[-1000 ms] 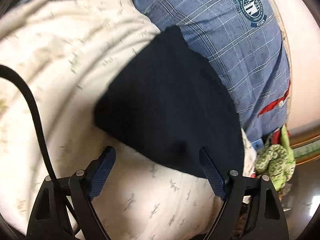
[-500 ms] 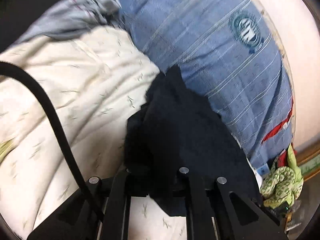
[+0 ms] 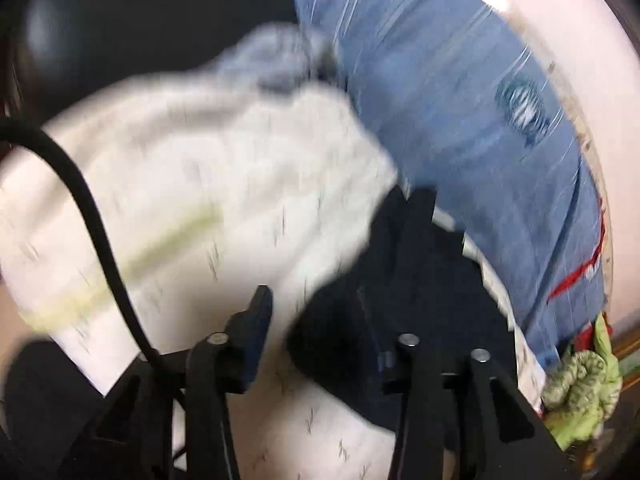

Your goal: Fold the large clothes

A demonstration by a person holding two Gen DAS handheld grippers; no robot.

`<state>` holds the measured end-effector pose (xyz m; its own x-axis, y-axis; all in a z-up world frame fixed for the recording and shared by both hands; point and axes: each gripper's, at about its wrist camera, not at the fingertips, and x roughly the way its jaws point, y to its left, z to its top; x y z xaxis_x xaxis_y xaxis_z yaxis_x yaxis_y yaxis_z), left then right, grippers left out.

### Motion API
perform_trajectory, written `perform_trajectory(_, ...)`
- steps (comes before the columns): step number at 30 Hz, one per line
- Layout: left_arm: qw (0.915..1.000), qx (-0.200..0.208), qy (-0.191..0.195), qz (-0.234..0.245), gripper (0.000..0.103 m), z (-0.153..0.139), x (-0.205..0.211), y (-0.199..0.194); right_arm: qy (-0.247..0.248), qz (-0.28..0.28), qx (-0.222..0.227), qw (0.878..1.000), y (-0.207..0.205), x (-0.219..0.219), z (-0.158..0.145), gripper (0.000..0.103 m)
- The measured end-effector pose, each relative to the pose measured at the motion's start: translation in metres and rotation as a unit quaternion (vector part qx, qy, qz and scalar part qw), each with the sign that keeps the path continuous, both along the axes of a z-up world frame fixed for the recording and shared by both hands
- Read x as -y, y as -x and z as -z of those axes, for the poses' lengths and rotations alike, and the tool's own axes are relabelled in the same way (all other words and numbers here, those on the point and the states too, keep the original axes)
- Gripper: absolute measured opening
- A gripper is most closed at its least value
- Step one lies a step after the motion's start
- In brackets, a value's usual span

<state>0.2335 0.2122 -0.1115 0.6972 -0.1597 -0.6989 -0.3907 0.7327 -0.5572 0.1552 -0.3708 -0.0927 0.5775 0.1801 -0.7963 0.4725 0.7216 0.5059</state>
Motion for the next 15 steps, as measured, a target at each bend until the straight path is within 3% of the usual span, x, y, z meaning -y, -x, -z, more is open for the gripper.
perform_trajectory(2, 0.9995, 0.019, -0.003, 0.026, 0.048, -0.017, 0.006, -0.014, 0.067, -0.04, 0.044, 0.996, -0.01, -0.016, -0.035, 0.031)
perform_trajectory(5, 0.9922, 0.038, -0.002, 0.119, 0.055, -0.033, 0.049, -0.057, 0.041, -0.116, 0.098, 0.988, -0.049, -0.053, -0.054, 0.031)
perform_trajectory(7, 0.9818, 0.043, 0.029, 0.183, 0.064, -0.031, 0.087, -0.091, 0.025, -0.163, 0.101, 0.981, -0.084, -0.088, -0.049, 0.03)
perform_trajectory(11, 0.9628, 0.01, 0.022, 0.269, 0.066, -0.011, 0.143, -0.145, -0.041, -0.257, 0.07, 0.963, -0.164, -0.159, -0.008, 0.031)
perform_trajectory(13, 0.962, -0.012, 0.04, 0.27, 0.066, 0.004, 0.152, -0.16, -0.058, -0.274, 0.038, 0.959, -0.19, -0.181, 0.018, 0.029)
perform_trajectory(15, 0.9632, -0.022, 0.055, 0.262, 0.066, 0.012, 0.152, -0.164, -0.037, -0.273, 0.002, 0.961, -0.222, -0.195, 0.047, 0.028)
